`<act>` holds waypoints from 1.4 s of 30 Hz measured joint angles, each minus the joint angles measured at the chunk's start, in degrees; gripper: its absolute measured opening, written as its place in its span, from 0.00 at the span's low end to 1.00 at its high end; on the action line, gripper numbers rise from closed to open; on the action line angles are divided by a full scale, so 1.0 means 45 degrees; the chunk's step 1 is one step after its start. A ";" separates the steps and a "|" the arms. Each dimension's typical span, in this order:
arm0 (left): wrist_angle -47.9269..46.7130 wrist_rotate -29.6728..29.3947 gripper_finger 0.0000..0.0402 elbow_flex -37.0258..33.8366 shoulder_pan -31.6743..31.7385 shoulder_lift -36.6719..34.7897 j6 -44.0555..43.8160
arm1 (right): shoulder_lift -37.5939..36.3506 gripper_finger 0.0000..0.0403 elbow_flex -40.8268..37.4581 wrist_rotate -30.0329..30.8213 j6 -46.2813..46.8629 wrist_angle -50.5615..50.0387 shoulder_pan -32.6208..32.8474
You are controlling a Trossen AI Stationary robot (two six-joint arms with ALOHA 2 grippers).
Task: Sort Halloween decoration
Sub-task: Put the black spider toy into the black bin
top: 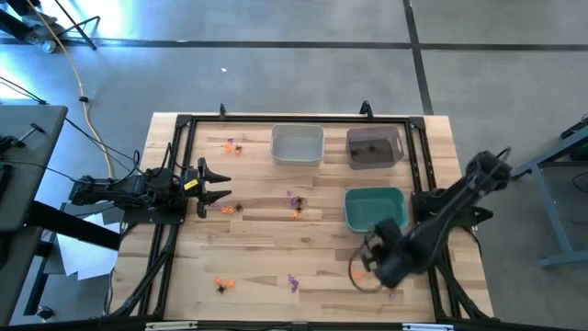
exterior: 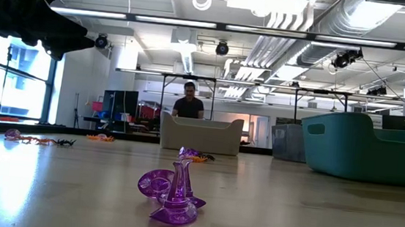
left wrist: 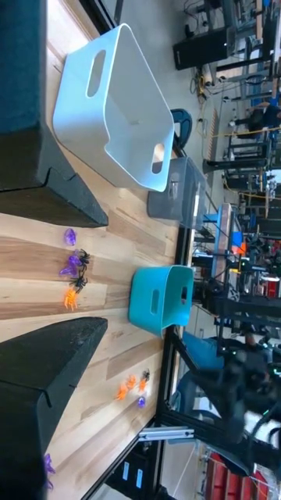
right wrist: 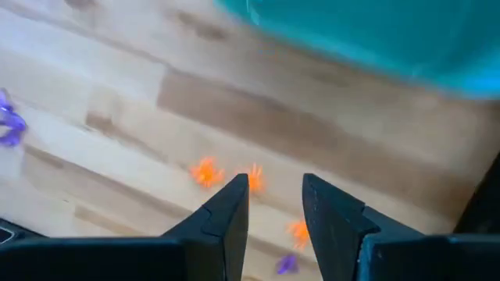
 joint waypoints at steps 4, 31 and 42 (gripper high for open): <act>0.0004 0.0000 0.46 0.0004 0.0000 0.0000 -0.0003 | 0.1038 0.29 0.0000 -0.0282 0.2492 0.0455 0.1189; -0.0001 0.0000 0.46 0.0004 0.0005 -0.0001 0.0001 | 0.3983 0.29 -0.0010 -0.3488 0.4213 -0.0128 0.1898; 0.0004 0.0000 0.46 0.0004 0.0000 -0.0001 0.0001 | 0.3753 0.29 -0.2441 -0.3834 0.4364 0.3176 0.1893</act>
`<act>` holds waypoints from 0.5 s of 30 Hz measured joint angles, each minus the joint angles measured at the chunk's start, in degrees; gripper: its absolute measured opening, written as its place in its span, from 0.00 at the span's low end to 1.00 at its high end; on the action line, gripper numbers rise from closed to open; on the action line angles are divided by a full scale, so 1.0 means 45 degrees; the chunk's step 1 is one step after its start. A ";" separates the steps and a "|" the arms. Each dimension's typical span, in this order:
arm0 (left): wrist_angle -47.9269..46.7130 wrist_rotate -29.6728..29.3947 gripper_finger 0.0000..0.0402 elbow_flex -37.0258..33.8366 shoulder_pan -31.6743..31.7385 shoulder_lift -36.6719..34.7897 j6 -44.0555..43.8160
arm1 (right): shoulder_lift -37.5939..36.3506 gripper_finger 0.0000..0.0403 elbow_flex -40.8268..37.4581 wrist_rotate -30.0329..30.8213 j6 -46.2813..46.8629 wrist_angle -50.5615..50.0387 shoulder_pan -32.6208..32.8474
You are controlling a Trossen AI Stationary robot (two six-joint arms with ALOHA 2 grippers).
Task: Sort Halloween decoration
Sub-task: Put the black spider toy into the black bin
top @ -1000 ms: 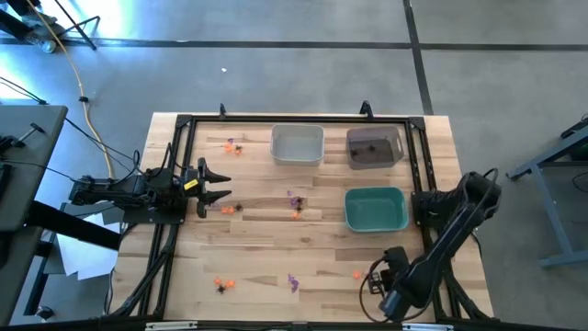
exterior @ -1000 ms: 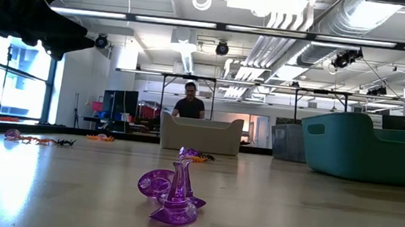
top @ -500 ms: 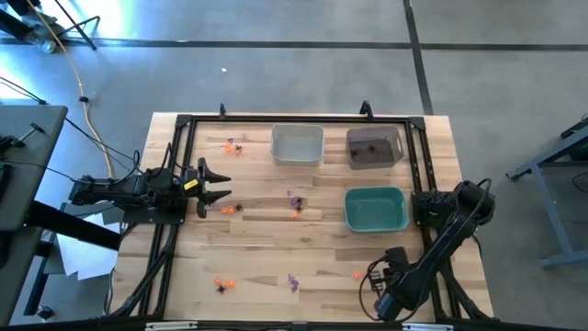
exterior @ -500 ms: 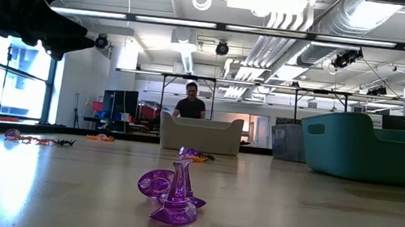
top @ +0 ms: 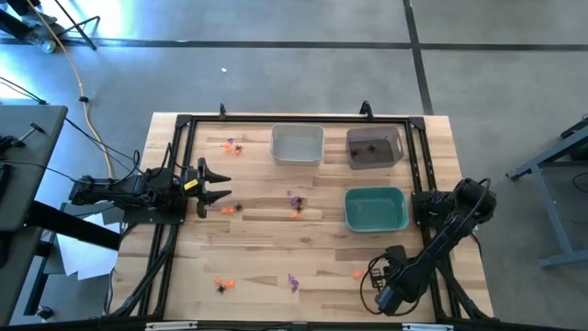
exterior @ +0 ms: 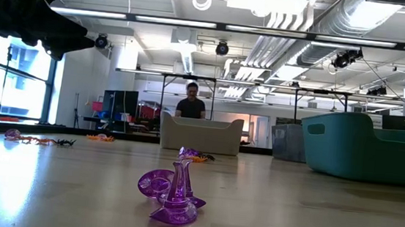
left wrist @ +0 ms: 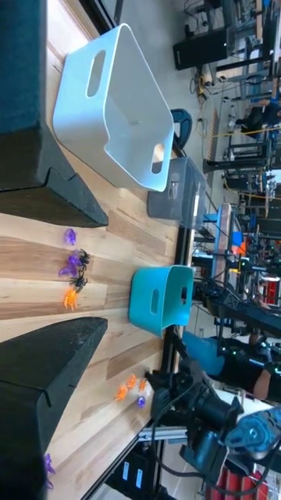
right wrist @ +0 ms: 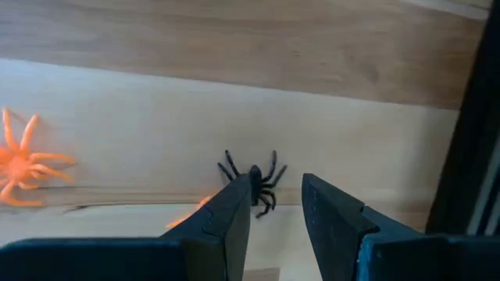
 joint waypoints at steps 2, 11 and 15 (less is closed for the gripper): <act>-0.0003 0.0000 0.46 0.0000 0.0002 0.0002 0.0000 | -0.0196 0.29 -0.0363 0.0077 -0.0002 0.0335 0.0005; -0.0005 0.0000 0.46 0.0000 0.0002 0.0002 0.0000 | -0.1181 0.29 -0.2005 0.0792 -0.0036 0.2375 0.0019; -0.0005 0.0000 0.46 0.0000 0.0001 0.0001 0.0000 | -0.1478 0.29 -0.2331 0.1003 -0.0042 0.2955 0.0015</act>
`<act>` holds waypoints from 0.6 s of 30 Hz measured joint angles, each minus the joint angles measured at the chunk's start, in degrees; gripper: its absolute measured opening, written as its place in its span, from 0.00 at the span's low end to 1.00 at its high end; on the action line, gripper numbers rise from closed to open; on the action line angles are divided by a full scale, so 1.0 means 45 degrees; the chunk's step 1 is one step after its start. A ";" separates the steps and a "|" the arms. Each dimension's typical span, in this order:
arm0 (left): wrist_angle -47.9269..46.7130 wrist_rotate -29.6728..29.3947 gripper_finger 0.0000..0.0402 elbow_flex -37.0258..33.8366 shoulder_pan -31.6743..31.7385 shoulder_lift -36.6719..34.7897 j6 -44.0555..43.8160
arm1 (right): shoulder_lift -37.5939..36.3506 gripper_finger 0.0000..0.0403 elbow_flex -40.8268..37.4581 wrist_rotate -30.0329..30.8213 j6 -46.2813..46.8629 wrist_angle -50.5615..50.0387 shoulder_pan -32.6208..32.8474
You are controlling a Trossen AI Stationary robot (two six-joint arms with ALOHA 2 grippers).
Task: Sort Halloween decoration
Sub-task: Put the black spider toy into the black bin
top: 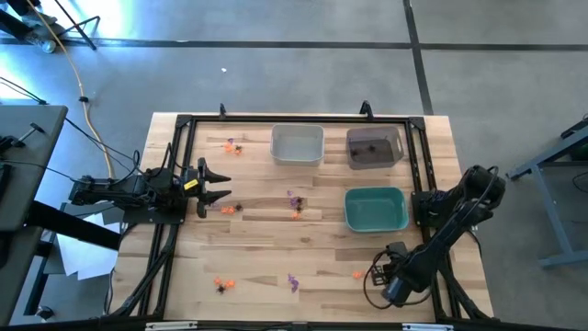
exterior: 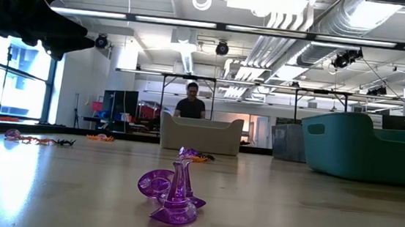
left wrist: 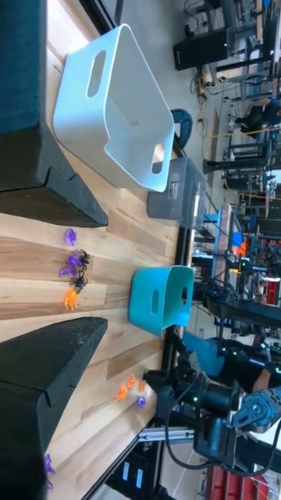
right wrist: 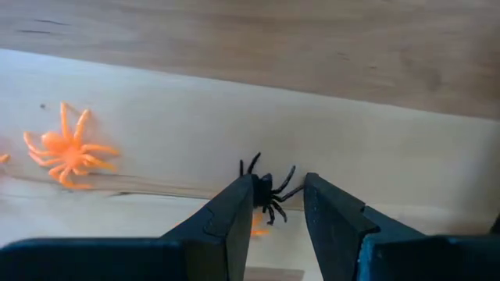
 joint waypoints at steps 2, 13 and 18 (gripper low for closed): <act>0.0000 0.0000 0.46 -0.0002 0.0004 0.0001 0.0000 | -0.0118 0.29 -0.0047 0.0042 0.0001 0.0040 -0.0005; 0.0000 0.0000 0.46 0.0000 0.0002 -0.0001 0.0000 | -0.0191 0.16 -0.0064 0.0547 -0.0210 0.0277 -0.0016; 0.0000 0.0000 0.46 0.0000 0.0002 0.0004 0.0000 | -0.0201 0.02 -0.0032 0.0640 -0.0400 0.0294 -0.0019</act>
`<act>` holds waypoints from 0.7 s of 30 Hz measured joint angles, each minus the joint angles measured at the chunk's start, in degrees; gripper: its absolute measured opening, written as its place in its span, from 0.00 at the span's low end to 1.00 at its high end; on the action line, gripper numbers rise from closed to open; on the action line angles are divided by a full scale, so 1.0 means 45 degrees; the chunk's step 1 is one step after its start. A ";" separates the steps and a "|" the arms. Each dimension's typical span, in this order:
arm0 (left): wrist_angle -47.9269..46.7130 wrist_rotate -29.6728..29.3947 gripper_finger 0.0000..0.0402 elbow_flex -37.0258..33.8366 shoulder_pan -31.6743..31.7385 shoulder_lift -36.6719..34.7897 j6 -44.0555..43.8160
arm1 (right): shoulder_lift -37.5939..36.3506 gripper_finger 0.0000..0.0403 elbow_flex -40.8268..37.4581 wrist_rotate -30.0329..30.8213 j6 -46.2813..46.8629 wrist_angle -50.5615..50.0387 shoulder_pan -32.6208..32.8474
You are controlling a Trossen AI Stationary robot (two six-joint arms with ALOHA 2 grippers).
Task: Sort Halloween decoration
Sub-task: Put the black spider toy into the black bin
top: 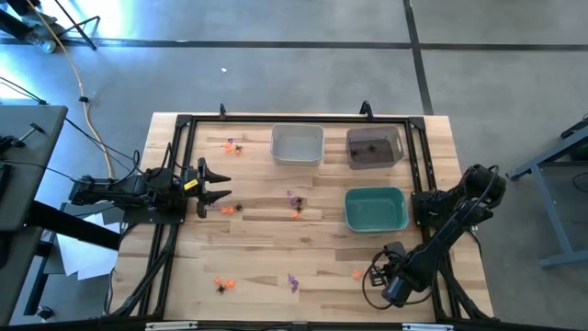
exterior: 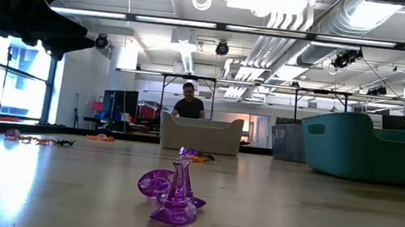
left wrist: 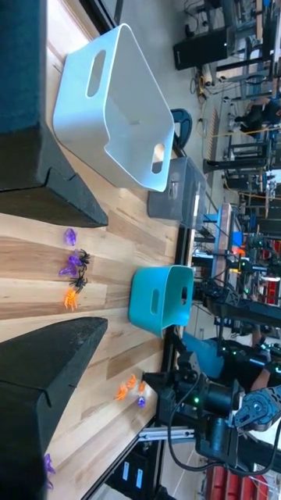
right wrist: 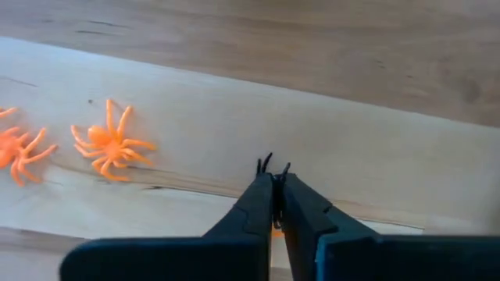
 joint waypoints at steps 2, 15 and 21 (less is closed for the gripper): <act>0.0000 0.0000 0.46 -0.0002 -0.0001 0.0000 0.0000 | 0.0032 0.04 0.0206 0.0056 -0.0054 -0.0171 0.0000; 0.0005 0.0000 0.46 0.0000 -0.0003 0.0000 0.0000 | -0.1451 0.01 0.4011 0.2992 -0.1048 -0.5302 -0.0087; 0.0001 0.0000 0.46 0.0000 -0.0002 -0.0004 -0.0003 | -0.2399 0.01 0.5130 0.4163 -0.1439 -0.8849 -0.1170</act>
